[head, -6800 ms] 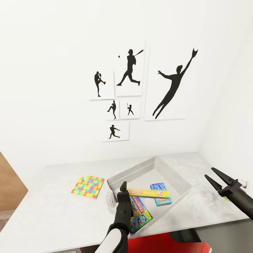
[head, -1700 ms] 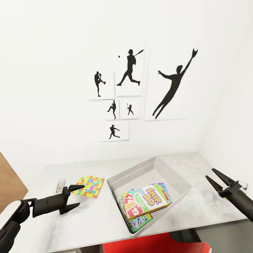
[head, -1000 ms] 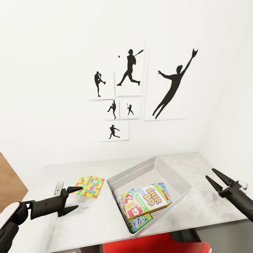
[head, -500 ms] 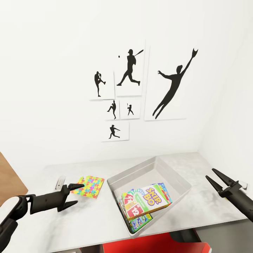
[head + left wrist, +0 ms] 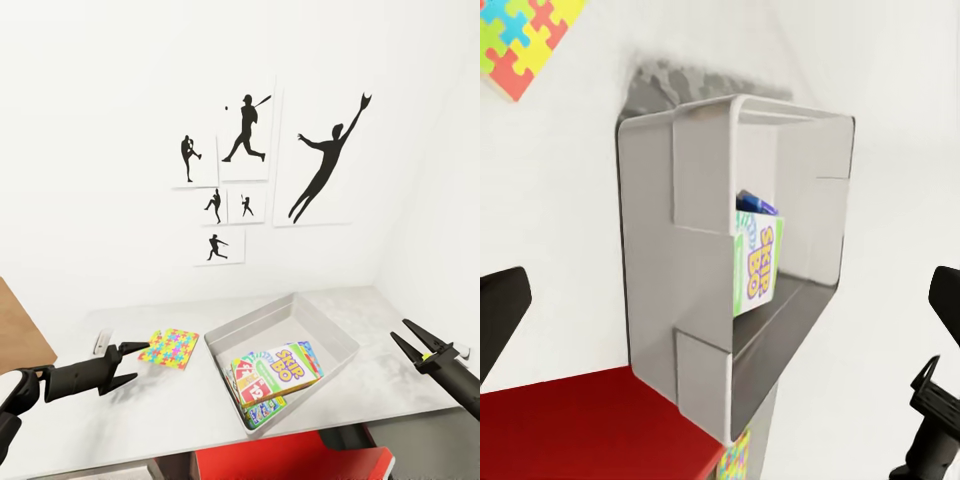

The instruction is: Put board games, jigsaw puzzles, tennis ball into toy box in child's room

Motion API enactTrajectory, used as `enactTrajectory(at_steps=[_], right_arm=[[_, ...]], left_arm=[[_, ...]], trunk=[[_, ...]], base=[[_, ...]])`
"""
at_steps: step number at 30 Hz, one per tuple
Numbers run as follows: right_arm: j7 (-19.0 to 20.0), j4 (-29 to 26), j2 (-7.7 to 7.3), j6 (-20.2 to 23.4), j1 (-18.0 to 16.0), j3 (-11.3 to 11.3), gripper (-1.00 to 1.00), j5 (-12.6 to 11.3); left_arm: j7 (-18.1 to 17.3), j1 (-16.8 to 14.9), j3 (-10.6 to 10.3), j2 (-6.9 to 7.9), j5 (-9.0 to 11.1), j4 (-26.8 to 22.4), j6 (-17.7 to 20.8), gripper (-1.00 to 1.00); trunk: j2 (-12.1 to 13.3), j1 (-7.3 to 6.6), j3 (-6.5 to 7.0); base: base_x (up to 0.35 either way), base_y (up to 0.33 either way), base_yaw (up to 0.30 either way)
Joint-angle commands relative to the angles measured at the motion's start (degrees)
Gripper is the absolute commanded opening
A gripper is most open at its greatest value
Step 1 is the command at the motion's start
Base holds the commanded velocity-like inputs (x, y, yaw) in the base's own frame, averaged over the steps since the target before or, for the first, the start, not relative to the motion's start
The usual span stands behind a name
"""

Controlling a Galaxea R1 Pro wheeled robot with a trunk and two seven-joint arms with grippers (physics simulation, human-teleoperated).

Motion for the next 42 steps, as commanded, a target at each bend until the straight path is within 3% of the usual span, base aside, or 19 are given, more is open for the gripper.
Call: enactTrajectory(at_steps=[1, 26, 42], right_arm=[[0.2, 0.0, 0.0, 0.2, -0.1, -0.1, 1.0, 0.0], [0.3, -0.5, 0.02, 0.2, -0.1, -0.1, 1.0, 0.0], [0.3, -0.6, 0.04, 0.2, -0.1, -0.1, 1.0, 0.0]], left_arm=[[0.6, -0.1, 0.1, -0.01, 0.6, 0.0, 0.1, 1.0], [0.5, 0.0, 0.3, 0.05, 0.6, -0.6, 0.1, 1.0], [0.5, 0.0, 0.3, 0.05, 0.6, -1.6, 0.1, 1.0]], trunk=[[-0.1, 0.03, -0.13], [-0.1, 0.03, -0.13], [-0.1, 0.03, 0.55]], base=[[-0.018, 0.0, 0.0], [-0.005, 0.05, 0.0], [-0.217, 0.0, 0.0]])
